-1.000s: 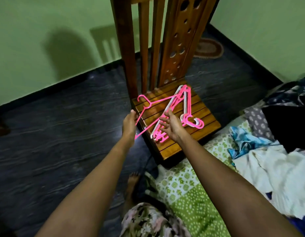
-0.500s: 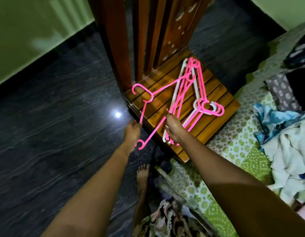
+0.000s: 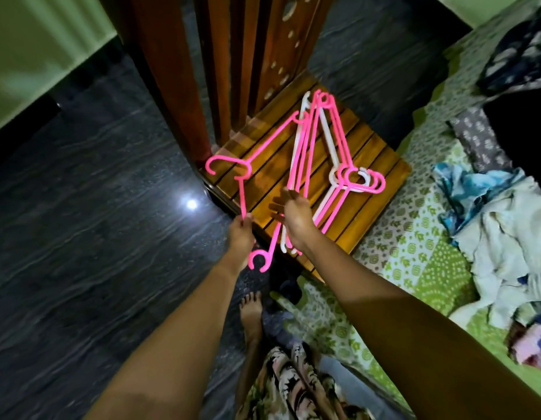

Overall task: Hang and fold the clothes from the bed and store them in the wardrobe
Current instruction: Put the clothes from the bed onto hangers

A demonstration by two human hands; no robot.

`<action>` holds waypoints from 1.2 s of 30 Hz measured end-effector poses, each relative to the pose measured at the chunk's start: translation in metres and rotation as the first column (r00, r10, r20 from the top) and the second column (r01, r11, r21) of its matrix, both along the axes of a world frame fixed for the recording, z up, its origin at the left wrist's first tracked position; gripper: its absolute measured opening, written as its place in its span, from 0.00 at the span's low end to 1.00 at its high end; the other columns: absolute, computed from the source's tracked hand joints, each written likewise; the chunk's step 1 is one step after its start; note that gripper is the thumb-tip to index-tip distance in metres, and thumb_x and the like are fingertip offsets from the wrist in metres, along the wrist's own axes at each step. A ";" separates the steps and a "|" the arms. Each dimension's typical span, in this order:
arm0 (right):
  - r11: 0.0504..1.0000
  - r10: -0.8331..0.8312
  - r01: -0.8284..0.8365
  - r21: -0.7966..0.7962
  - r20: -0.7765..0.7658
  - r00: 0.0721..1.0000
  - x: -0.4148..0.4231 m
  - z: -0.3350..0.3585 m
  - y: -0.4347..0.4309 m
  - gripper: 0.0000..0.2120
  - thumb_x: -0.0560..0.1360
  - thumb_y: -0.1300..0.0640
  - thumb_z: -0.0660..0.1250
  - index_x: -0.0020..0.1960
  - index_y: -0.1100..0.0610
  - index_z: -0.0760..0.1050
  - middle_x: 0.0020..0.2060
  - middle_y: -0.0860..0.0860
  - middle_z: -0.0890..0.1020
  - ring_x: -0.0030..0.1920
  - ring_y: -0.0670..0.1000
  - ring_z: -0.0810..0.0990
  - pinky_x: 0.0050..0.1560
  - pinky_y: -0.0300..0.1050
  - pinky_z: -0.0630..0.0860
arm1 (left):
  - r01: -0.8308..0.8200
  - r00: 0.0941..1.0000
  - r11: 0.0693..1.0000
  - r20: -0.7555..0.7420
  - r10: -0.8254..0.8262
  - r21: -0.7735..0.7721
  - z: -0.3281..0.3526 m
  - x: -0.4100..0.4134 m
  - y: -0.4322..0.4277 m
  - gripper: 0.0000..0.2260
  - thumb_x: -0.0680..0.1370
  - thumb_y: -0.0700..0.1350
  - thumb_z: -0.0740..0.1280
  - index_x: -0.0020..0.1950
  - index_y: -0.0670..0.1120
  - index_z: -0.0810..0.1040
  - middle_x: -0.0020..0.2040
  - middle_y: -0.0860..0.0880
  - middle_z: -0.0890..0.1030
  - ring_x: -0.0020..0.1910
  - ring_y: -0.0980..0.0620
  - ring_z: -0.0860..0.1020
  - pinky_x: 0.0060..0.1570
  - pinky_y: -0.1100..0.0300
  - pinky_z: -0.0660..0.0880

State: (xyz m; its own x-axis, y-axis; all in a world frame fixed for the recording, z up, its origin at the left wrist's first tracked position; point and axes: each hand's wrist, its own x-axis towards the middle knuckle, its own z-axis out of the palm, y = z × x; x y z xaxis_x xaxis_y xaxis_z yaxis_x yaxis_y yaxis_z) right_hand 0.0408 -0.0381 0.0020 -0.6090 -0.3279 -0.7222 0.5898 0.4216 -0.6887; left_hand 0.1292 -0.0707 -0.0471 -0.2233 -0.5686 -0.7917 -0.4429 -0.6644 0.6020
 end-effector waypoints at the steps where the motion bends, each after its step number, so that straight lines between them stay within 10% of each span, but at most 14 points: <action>1: 1.000 -0.010 0.010 -0.008 -0.044 0.999 -0.004 0.004 0.002 0.06 0.81 0.60 0.56 0.53 0.60 0.70 0.37 0.52 0.74 0.36 0.49 0.74 0.36 0.41 0.72 | -0.024 1.000 0.998 -0.004 0.024 -0.055 0.006 -0.004 0.001 0.10 0.82 0.46 0.55 0.44 0.46 0.72 0.31 0.44 0.70 0.25 0.50 0.70 0.28 0.60 0.67; 6: 0.995 0.094 -0.082 0.052 -0.289 0.953 -0.034 0.034 0.023 0.07 0.78 0.66 0.58 0.51 0.60 0.74 0.35 0.54 0.76 0.34 0.51 0.74 0.34 0.44 0.70 | -0.030 0.999 0.975 0.036 0.038 -0.220 0.032 -0.021 0.015 0.15 0.81 0.48 0.56 0.50 0.41 0.78 0.49 0.27 0.76 0.47 0.28 0.76 0.45 0.41 0.74; 12: 0.953 0.301 -0.248 0.172 -0.568 0.766 -0.073 0.095 0.054 0.15 0.77 0.66 0.60 0.62 0.67 0.72 0.45 0.59 0.79 0.42 0.51 0.76 0.38 0.27 0.69 | 0.275 0.925 0.792 -0.074 -0.372 -0.545 0.123 -0.055 0.028 0.15 0.82 0.45 0.55 0.39 0.43 0.73 0.31 0.46 0.74 0.32 0.48 0.73 0.34 0.60 0.63; 15: 0.942 0.335 -0.257 0.217 -0.676 0.656 -0.094 0.125 0.075 0.23 0.74 0.60 0.61 0.69 0.63 0.67 0.59 0.60 0.77 0.56 0.59 0.77 0.57 0.44 0.73 | 0.334 0.885 0.679 -0.031 -0.465 -0.654 0.158 -0.077 0.033 0.16 0.82 0.45 0.56 0.42 0.38 0.77 0.32 0.42 0.77 0.33 0.43 0.74 0.34 0.58 0.60; 26: 0.931 0.169 0.220 0.291 -0.878 0.449 -0.180 0.216 0.223 0.30 0.75 0.67 0.62 0.74 0.61 0.57 0.71 0.65 0.59 0.72 0.63 0.60 0.70 0.51 0.58 | 0.586 0.615 0.144 0.322 -0.720 -0.797 0.258 -0.158 0.109 0.27 0.79 0.59 0.57 0.33 0.38 0.75 0.36 0.33 0.79 0.40 0.36 0.78 0.33 0.52 0.63; 31: 0.850 0.264 0.360 0.385 -0.902 0.342 -0.227 0.231 0.315 0.15 0.73 0.64 0.60 0.57 0.63 0.77 0.59 0.63 0.76 0.61 0.66 0.72 0.59 0.59 0.71 | 0.576 0.514 -0.049 0.408 -0.754 -0.816 0.281 -0.197 0.170 0.25 0.76 0.61 0.60 0.28 0.44 0.69 0.33 0.37 0.79 0.38 0.38 0.79 0.31 0.53 0.63; 36: 0.837 0.335 0.340 0.428 -0.893 0.300 -0.257 0.238 0.388 0.08 0.76 0.67 0.61 0.52 0.64 0.75 0.47 0.63 0.77 0.47 0.65 0.75 0.44 0.55 0.69 | 0.515 0.512 -0.148 0.441 -0.737 -0.844 0.294 -0.248 0.235 0.14 0.80 0.52 0.59 0.50 0.43 0.76 0.48 0.39 0.81 0.50 0.38 0.78 0.43 0.48 0.73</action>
State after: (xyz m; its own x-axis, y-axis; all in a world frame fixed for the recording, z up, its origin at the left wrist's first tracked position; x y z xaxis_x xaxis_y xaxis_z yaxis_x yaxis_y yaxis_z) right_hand -0.2165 0.3503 0.2397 -0.9380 -0.1664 0.3041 -0.2934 0.8482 -0.4409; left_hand -0.1185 0.1647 0.2467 -0.9513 -0.2740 0.1413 -0.1553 0.8218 0.5482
